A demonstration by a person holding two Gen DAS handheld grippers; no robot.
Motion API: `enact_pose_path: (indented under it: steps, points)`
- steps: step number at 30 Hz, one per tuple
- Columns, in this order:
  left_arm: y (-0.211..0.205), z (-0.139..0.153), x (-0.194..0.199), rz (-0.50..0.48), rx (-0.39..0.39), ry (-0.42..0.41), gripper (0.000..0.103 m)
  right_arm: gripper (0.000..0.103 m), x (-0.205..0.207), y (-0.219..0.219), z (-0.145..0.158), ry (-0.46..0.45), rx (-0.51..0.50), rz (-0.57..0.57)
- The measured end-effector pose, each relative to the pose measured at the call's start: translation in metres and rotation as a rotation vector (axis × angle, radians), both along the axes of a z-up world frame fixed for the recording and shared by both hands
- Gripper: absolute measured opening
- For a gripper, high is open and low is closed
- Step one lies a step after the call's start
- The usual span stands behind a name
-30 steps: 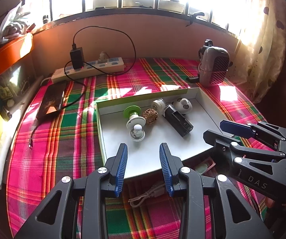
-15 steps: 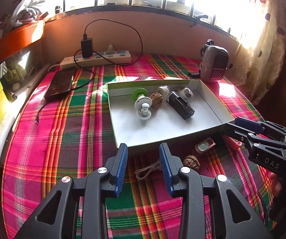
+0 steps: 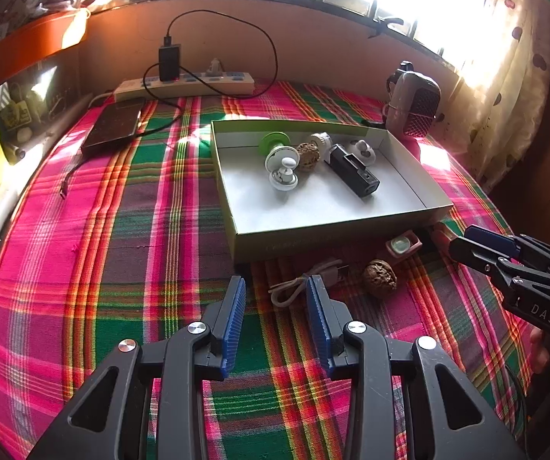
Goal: Organize objects
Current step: 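Lift both grippers out of the box and pull back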
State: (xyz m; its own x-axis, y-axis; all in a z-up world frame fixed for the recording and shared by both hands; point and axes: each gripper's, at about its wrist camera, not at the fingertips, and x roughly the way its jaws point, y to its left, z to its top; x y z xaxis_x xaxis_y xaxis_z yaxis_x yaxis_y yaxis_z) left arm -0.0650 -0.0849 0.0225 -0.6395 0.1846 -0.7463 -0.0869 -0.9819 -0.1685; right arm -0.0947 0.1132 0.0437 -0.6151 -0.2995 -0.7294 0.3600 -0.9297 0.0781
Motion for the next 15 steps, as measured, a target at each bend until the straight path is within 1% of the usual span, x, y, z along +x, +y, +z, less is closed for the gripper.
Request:
enact_pose_path:
  steps: [3, 6, 15]
  points:
    - [0.005, -0.003, -0.004, -0.035, -0.016, 0.003, 0.031, 0.043, 0.004, -0.003, -0.001, -0.002, -0.001, 0.015]
    - [0.004, -0.006, -0.009, -0.031, -0.018, 0.003, 0.031, 0.043, 0.006, -0.006, -0.002, -0.002, 0.0, 0.023]
    - [0.011, -0.015, -0.021, -0.081, -0.031, -0.017, 0.032, 0.043, 0.007, -0.01, -0.006, -0.014, 0.008, 0.028]
